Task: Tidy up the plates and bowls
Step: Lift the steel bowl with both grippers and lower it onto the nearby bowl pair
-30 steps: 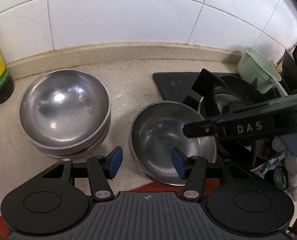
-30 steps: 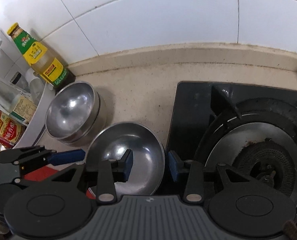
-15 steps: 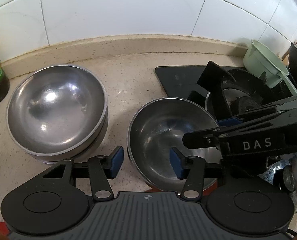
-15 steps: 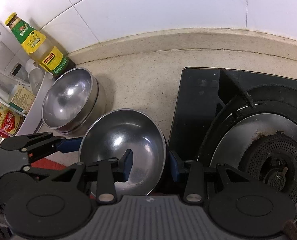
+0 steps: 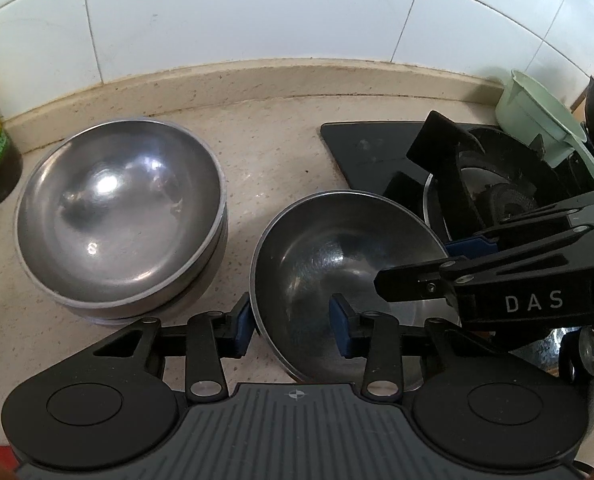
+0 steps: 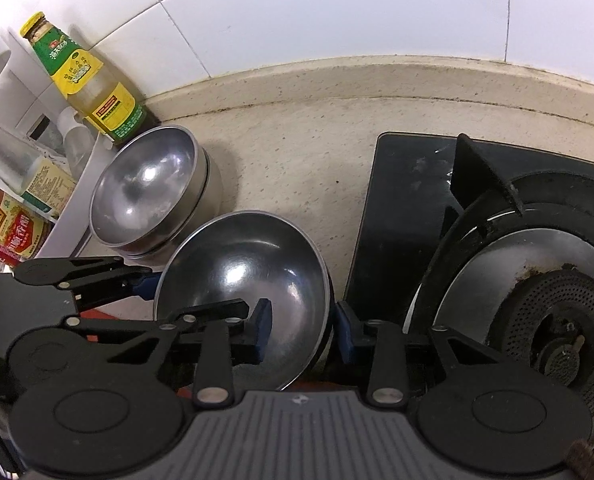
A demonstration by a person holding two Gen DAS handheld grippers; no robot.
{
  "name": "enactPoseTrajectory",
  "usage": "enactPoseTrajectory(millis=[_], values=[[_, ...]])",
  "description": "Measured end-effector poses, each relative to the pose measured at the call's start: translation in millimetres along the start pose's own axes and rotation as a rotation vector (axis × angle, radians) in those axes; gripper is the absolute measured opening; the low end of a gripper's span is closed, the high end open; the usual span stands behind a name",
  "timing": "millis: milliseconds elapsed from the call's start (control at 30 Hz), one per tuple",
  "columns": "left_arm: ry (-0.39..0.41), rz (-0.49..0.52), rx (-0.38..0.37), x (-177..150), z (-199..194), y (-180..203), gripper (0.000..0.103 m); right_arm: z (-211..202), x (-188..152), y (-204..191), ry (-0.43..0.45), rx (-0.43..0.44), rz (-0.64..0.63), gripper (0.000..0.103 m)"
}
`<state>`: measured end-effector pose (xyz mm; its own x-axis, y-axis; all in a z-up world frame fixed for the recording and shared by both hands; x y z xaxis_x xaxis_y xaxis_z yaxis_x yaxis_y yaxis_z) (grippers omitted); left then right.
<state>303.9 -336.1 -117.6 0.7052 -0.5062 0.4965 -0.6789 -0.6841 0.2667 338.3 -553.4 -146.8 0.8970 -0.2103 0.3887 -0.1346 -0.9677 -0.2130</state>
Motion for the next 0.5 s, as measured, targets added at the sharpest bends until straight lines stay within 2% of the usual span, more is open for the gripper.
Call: enactPoseTrajectory(millis=[233, 500], values=[[0.027, 0.015, 0.004, 0.2, -14.9, 4.9, 0.049, -3.2, -3.0, -3.2, -0.007, 0.020, 0.014, 0.031], [0.047, 0.030, 0.013, 1.9, -22.3, 7.3, 0.050, -22.2, -0.9, -9.1, 0.027, 0.030, 0.006, 0.030]])
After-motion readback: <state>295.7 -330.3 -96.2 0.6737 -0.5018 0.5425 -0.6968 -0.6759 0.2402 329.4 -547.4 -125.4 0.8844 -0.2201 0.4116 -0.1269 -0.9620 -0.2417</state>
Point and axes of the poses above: each gripper's, at about its wrist camera, not at the fingertips, and z roughly the way its jaws point, y to its right, x to its top, the point moved 7 cm from there along z, roughly the way its jaws point, and after that the axes turned 9 degrees about -x, right-handed, at the moved point
